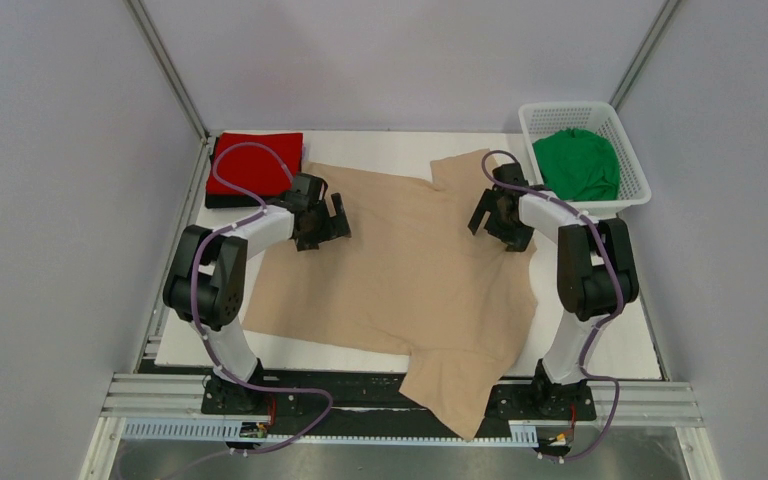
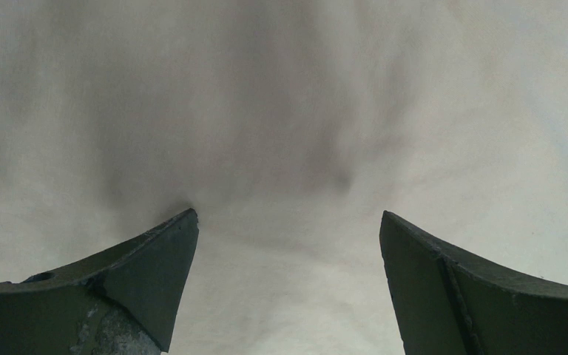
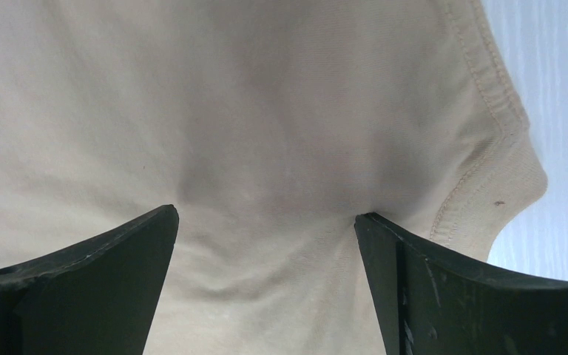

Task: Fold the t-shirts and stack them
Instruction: Flatten out the tshirt

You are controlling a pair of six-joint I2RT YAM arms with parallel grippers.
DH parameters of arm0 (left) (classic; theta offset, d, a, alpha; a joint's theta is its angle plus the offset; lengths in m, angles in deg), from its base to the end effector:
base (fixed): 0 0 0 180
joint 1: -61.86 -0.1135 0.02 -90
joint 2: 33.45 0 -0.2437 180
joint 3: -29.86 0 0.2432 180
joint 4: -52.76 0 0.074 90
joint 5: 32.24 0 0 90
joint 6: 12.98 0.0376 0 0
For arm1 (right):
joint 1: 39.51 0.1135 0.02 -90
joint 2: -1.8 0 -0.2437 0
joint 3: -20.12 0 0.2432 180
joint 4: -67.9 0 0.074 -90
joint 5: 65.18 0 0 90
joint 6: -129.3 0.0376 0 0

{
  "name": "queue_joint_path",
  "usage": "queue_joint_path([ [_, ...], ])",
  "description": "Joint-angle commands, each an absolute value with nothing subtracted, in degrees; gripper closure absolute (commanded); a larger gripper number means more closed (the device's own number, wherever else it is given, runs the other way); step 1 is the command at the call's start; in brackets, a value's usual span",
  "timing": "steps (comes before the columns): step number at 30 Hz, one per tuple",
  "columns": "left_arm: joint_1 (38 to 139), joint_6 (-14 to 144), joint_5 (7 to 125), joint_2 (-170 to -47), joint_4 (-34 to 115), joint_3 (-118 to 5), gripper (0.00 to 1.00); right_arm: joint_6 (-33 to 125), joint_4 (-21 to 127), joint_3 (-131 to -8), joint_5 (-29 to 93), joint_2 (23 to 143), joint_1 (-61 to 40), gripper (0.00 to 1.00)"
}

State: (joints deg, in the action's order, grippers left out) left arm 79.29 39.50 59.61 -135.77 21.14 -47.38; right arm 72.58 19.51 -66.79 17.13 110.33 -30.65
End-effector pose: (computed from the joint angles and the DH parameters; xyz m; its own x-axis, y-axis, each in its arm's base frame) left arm 0.3369 -0.1071 0.1552 -0.8251 -0.3790 -0.4190 -0.2348 0.9046 -0.3558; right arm 0.3580 0.0507 0.1504 -0.8352 0.4202 -0.3548 0.4197 0.9039 0.0825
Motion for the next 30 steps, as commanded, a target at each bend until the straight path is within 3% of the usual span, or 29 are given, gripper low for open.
queue_joint_path([
  [1,77.4,35.9,57.9,-141.6,21.4,-50.4,0.0,70.4,20.5,-74.4,16.1,121.2,-32.6,0.0],
  [7,76.9,37.2,57.9,-144.8,18.8,-57.2,0.0,68.6,16.1,-87.6,14.9,128.2,-34.6,0.0],
  [12,77.1,41.5,55.6,-140.7,11.3,-65.1,0.0,66.2,14.9,-88.5,16.4,120.7,-34.4,0.0],
  [19,79.0,37.9,52.7,-122.8,5.6,-55.4,0.0,68.0,19.7,-70.0,18.1,95.6,-32.2,0.0],
  [25,78.5,29.5,39.0,-104.1,-10.0,-39.2,0.0,72.1,27.1,-48.9,26.1,73.0,-32.2,0.0],
  [30,78.0,18.8,36.9,-86.7,-16.9,-25.8,0.0,74.5,30.0,-40.7,24.9,65.2,-33.1,0.0],
])
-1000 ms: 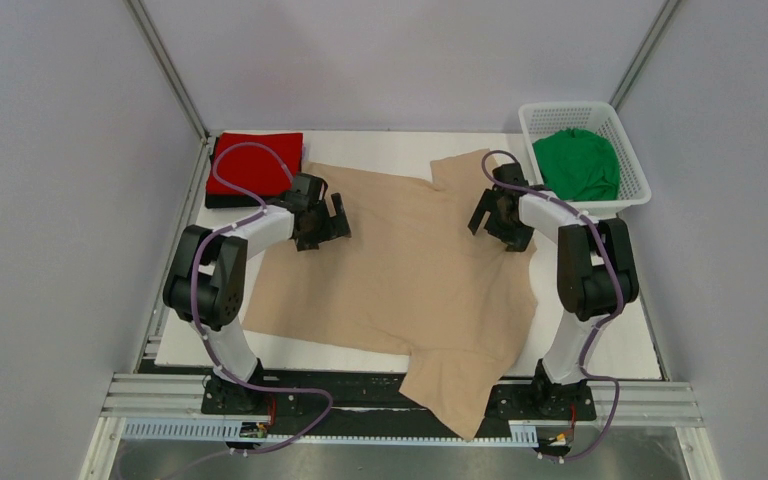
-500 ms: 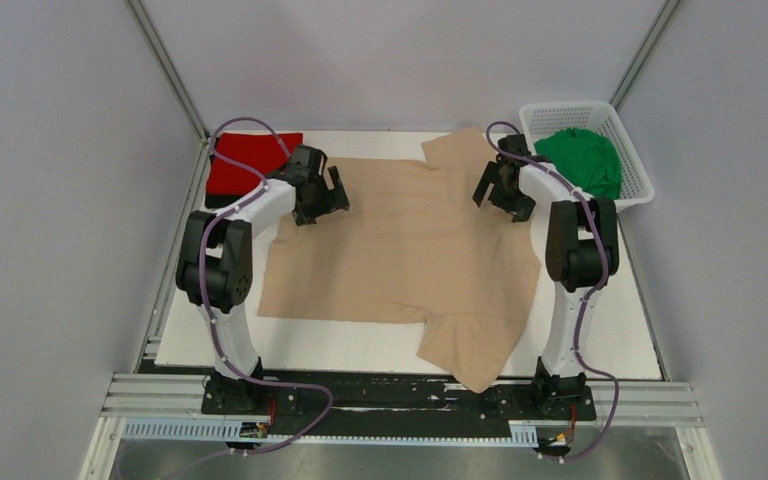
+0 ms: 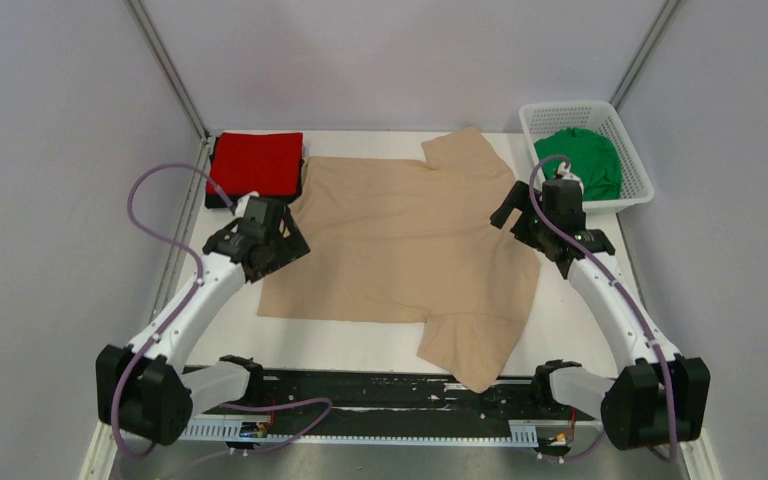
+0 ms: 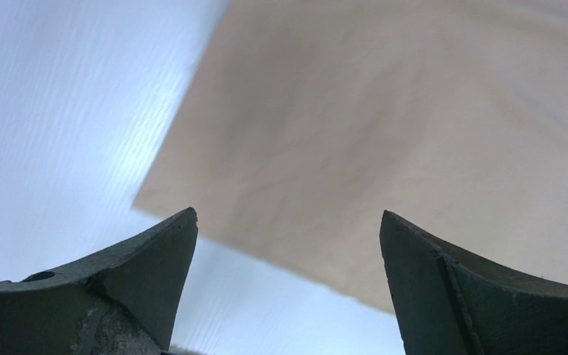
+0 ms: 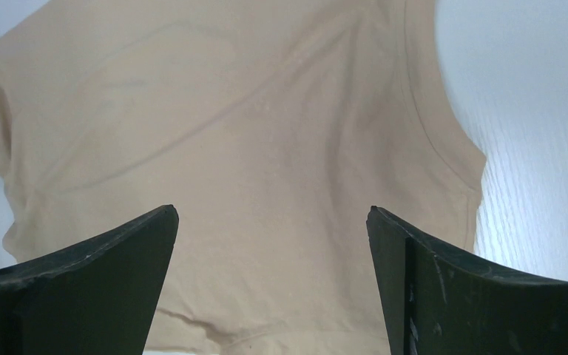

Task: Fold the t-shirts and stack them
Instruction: Flatten out the tshirt, then grab the side of the flattened tshirt closest away from the robot with both arms

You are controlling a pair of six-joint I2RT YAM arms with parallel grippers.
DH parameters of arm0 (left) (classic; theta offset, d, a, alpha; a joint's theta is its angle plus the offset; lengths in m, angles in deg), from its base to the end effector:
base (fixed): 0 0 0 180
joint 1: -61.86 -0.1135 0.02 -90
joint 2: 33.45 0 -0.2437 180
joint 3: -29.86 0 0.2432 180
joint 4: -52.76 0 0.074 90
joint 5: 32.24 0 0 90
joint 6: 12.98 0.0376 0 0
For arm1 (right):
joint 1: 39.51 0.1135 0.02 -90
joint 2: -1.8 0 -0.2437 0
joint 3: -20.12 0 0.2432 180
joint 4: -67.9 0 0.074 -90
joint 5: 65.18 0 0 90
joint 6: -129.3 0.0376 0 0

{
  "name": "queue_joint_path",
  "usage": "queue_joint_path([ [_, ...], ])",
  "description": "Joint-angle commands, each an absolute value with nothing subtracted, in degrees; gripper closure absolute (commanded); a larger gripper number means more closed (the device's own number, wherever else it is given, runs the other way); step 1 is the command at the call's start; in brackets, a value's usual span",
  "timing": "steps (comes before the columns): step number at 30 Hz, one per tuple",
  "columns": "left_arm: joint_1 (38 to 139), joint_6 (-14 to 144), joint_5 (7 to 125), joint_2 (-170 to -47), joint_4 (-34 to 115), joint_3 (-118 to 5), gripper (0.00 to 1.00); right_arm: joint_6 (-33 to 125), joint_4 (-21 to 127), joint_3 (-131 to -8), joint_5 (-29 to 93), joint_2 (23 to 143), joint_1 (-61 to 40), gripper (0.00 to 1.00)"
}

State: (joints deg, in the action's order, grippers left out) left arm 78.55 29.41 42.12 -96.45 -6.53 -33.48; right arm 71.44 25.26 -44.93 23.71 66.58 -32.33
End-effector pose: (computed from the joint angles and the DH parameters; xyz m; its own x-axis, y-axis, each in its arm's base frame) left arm 0.2035 -0.0504 0.2377 -0.6591 -0.5449 -0.5183 -0.5094 0.8305 -0.2252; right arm 0.2400 0.0295 0.2599 -0.6251 0.4573 -0.6325 0.2619 0.8863 0.3820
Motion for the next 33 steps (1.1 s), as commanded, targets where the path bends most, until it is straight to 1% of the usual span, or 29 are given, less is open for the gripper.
queue_joint_path([
  [1,77.7,17.3,36.9,-84.7,-17.6,-24.5,0.0,74.4,30.4,-40.4,24.9,65.1,-33.2,0.0],
  [3,77.4,13.8,37.0,-79.3,-16.9,-20.6,0.0,73.7,30.7,-40.7,26.9,65.8,-33.2,0.0],
  [5,77.3,11.5,37.2,-74.6,-15.2,-17.6,0.03,73.2,30.6,-41.3,29.2,67.1,-33.2,0.0],
  [6,77.2,10.4,37.6,-74.1,-14.5,-16.1,0.07,73.1,30.7,-41.4,29.9,67.6,-33.2,0.0],
  [8,77.1,9.1,37.8,-74.0,-12.5,-14.6,0.13,73.0,30.7,-41.2,30.2,68.6,-33.2,0.0],
  [13,76.9,8.0,38.7,-81.1,-9.1,-14.2,0.2,72.9,30.6,-40.9,28.9,68.9,-33.2,0.0],
  [15,76.8,7.6,39.0,-84.7,-7.1,-14.0,0.26,72.9,30.6,-40.9,28.5,68.4,-33.3,0.0],
  [18,76.9,7.4,39.6,-88.4,-3.3,-13.4,0.32,73.1,30.6,-40.8,27.7,67.9,-33.3,0.0],
  [19,76.8,7.3,39.8,-90.2,-1.6,-13.2,0.36,72.9,30.5,-40.8,27.6,67.7,-33.3,0.0],
  [21,76.8,7.0,39.8,-92.9,-0.3,-13.2,0.41,73.0,30.1,-40.7,27.5,67.4,-33.3,0.0],
  [25,76.8,6.2,38.7,-96.9,-0.1,-13.7,0.45,72.9,29.3,-40.1,26.9,65.9,-33.4,0.0],
  [31,76.6,5.3,36.7,-100.6,2.8,-13.8,0.46,72.1,26.2,-39.8,25.3,63.5,-33.5,0.0],
  [33,76.4,5.8,35.7,-101.7,4.0,-14.2,0.49,72.0,25.2,-39.7,25.0,62.5,-33.5,0.0],
])
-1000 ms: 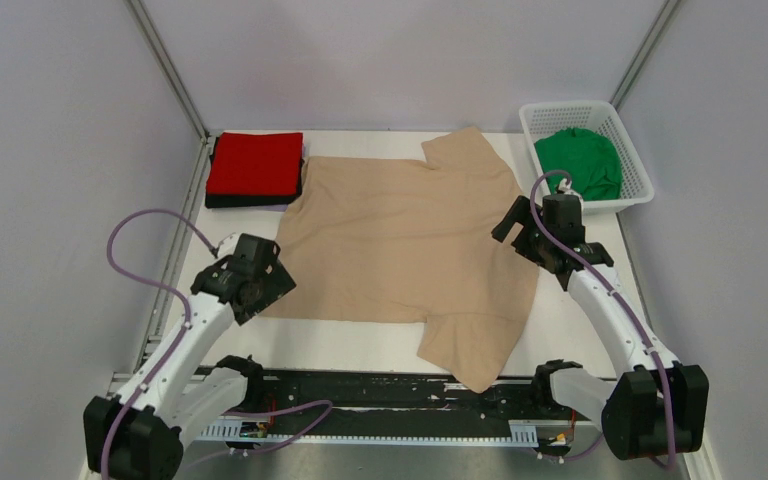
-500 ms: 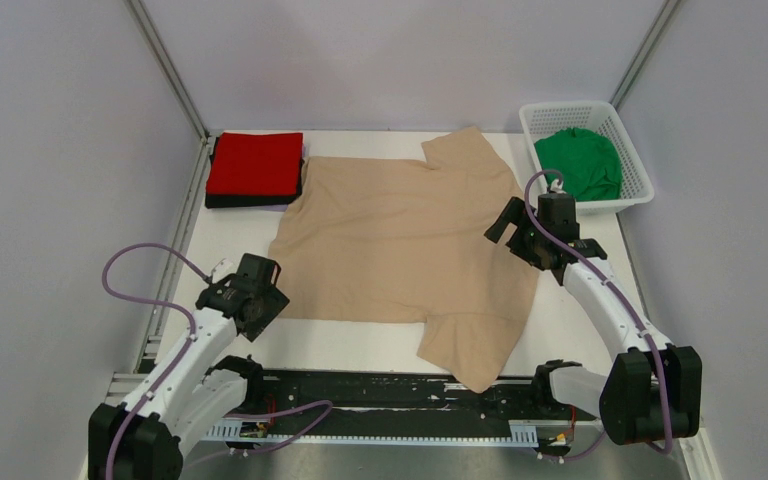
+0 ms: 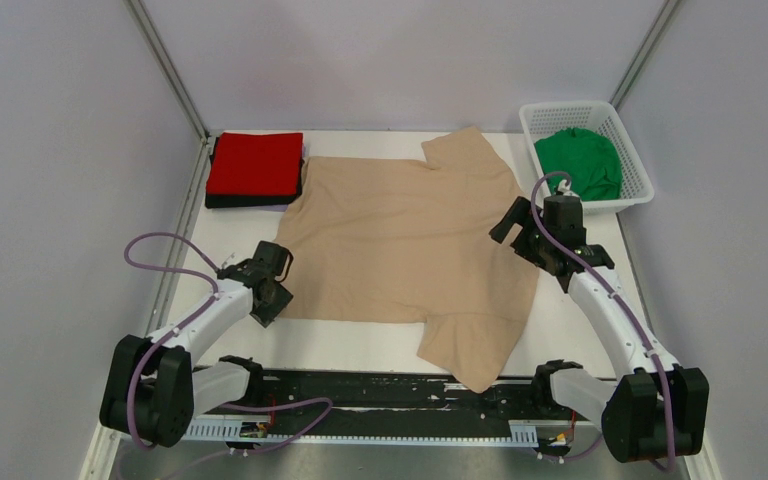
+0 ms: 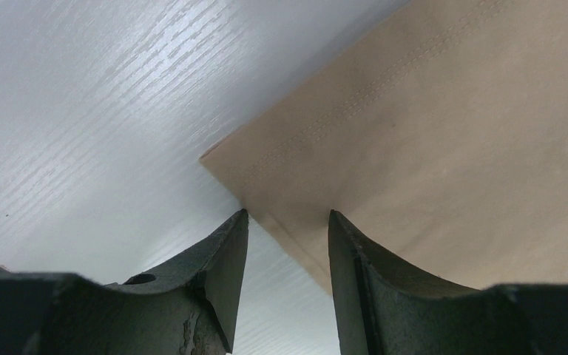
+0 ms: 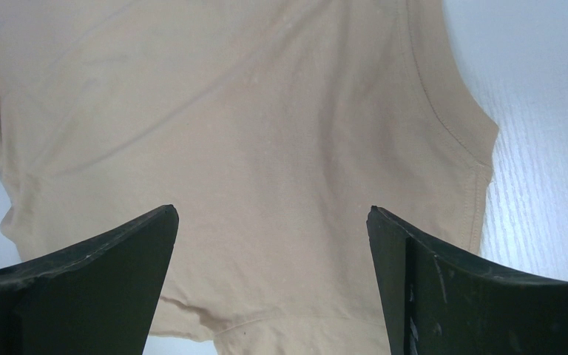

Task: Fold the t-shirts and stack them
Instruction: Grab the side of the flattened tshirt closest away from the robot with both arms

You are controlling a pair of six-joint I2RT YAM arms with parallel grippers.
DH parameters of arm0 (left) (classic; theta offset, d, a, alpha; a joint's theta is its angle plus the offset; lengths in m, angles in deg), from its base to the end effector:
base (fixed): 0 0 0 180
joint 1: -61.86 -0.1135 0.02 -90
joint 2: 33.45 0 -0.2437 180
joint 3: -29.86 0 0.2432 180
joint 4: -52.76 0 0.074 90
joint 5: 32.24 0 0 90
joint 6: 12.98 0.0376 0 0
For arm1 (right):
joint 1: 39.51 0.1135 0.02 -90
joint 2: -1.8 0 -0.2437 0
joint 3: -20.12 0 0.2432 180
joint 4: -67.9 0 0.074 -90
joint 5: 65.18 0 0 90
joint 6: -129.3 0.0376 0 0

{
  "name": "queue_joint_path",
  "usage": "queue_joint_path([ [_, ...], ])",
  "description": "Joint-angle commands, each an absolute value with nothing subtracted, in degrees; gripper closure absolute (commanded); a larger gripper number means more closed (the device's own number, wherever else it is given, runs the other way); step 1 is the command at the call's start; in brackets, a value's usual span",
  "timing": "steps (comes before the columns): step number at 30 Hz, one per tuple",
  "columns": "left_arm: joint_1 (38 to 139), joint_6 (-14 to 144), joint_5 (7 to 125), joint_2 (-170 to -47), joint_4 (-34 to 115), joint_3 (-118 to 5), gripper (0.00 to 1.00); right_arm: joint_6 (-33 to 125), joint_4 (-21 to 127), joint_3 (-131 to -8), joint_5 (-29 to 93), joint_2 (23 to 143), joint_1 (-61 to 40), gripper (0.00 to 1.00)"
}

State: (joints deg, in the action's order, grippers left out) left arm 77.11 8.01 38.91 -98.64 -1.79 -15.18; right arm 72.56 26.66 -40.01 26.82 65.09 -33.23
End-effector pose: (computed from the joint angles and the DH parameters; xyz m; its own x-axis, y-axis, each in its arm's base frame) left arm 0.1720 -0.0343 0.1452 -0.4890 -0.7825 -0.3855 -0.8091 0.5720 -0.1347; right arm 0.2315 0.0268 0.2397 -0.6551 0.4793 -0.5840 0.2693 0.8704 0.4123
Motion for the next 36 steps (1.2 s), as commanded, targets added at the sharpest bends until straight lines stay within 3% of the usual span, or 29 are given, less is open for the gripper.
queue_joint_path([
  [1,76.3,6.2,35.4,-102.4,5.1,-14.3,0.49,71.8,24.6,-39.7,24.9,62.1,-33.5,0.0],
  [6,74.9,9.2,35.0,-105.4,8.8,-15.7,0.67,70.9,20.2,-40.4,25.0,59.2,-33.6,0.0],
  [7,74.8,9.5,35.0,-106.5,8.9,-16.3,0.79,70.9,19.4,-40.6,25.1,58.6,-33.5,0.0],
  [8,74.6,9.8,35.1,-107.0,8.9,-16.6,0.84,70.8,18.4,-40.7,25.2,57.9,-33.6,0.0],
  [9,74.5,10.1,35.3,-107.8,8.7,-17.2,0.97,70.8,17.5,-40.7,25.3,57.2,-33.6,0.0],
  [10,74.4,10.2,35.5,-108.1,8.3,-17.6,0.99,70.5,16.6,-40.7,25.8,56.6,-33.6,0.0],
  [15,74.4,11.7,36.0,-106.3,6.7,-18.0,1.0,68.4,9.2,-41.6,33.3,55.7,-29.2,0.07],
  [19,74.4,12.7,37.0,-103.5,6.3,-17.3,1.0,71.8,-0.6,-42.1,30.4,59.6,-14.0,0.1],
  [26,74.4,13.1,38.0,-102.0,4.4,-17.2,1.0,81.8,-3.8,-34.1,35.4,65.9,7.2,0.28],
  [32,74.4,13.4,38.3,-99.8,3.5,-16.3,1.0,90.1,-2.4,-29.2,33.8,68.4,11.5,0.47],
  [36,74.4,13.5,38.2,-98.6,3.3,-15.9,1.0,92.2,1.3,-27.1,32.2,70.3,11.5,0.5],
])
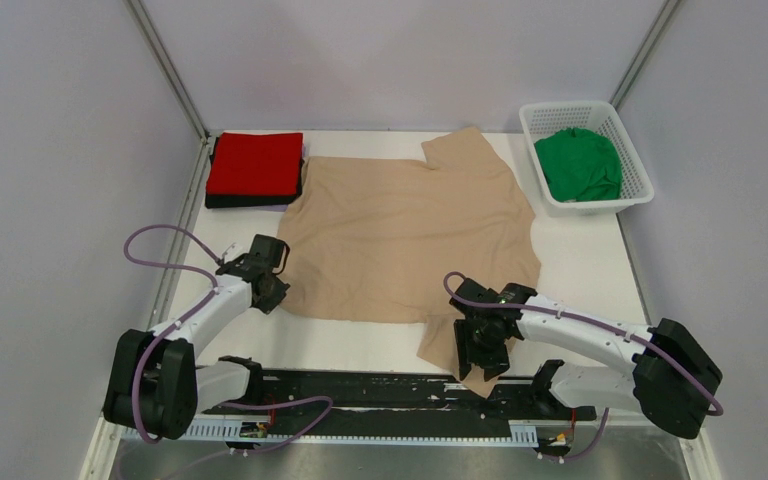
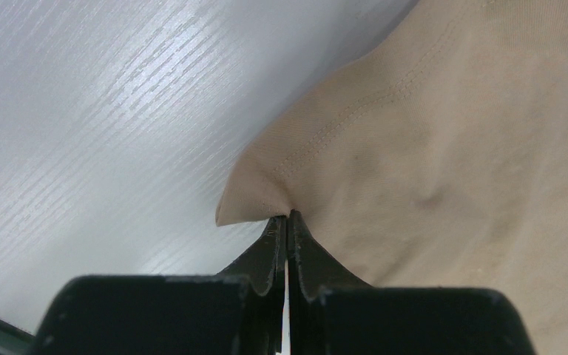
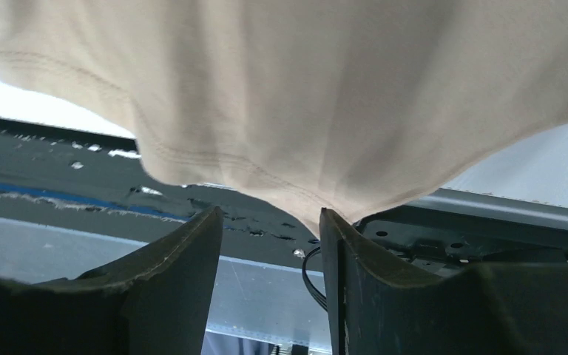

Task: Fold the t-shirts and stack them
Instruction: Grab the side of the flattened tshirt closest away from the robot with both arms

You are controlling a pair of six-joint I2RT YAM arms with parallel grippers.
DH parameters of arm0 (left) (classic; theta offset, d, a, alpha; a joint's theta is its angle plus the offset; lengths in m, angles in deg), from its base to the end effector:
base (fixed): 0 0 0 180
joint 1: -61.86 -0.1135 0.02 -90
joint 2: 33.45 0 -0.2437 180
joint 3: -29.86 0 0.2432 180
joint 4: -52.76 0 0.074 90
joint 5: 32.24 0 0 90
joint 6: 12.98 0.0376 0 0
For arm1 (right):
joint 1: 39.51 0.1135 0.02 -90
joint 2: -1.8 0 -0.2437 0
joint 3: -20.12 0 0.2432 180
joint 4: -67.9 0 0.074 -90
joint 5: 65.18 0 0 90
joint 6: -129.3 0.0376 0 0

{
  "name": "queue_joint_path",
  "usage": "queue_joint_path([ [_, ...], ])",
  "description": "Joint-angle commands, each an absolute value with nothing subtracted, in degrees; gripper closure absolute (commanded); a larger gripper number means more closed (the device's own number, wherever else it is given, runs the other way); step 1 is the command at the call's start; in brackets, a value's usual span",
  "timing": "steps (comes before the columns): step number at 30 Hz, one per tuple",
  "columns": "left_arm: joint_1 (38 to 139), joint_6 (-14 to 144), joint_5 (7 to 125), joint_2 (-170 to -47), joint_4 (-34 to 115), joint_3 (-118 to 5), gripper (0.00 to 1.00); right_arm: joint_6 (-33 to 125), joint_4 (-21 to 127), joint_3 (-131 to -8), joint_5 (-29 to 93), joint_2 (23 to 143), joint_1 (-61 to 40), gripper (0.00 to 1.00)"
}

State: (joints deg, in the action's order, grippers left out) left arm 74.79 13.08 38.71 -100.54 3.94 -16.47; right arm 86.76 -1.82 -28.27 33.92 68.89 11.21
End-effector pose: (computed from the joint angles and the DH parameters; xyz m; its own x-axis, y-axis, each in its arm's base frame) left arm 0.1887 -0.0307 0.1491 -0.4916 -0.7584 -0.4281 -0.7764 0.6043 -0.1791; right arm 0.0958 0.1265 0.1489 -0.9931 -0.0650 0.0978 -0.0523 0.9905 0.1272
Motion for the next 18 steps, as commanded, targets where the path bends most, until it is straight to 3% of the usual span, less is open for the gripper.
queue_joint_path([
  [1,74.4,13.5,38.2,-98.4,3.2,-15.9,1.0,92.7,2.7,-26.6,32.1,71.3,11.5,0.5],
  [6,74.4,13.3,38.8,-97.7,3.8,-15.2,1.0,98.6,8.0,-24.9,26.7,78.2,11.5,0.63],
  [11,74.4,13.4,38.5,-94.9,3.1,-14.9,1.0,102.9,5.1,-25.3,25.2,78.3,11.5,0.98],
  [18,74.4,10.9,36.4,-83.1,-9.4,-14.7,1.0,101.6,-11.5,-30.2,25.7,65.1,11.5,1.0],
])
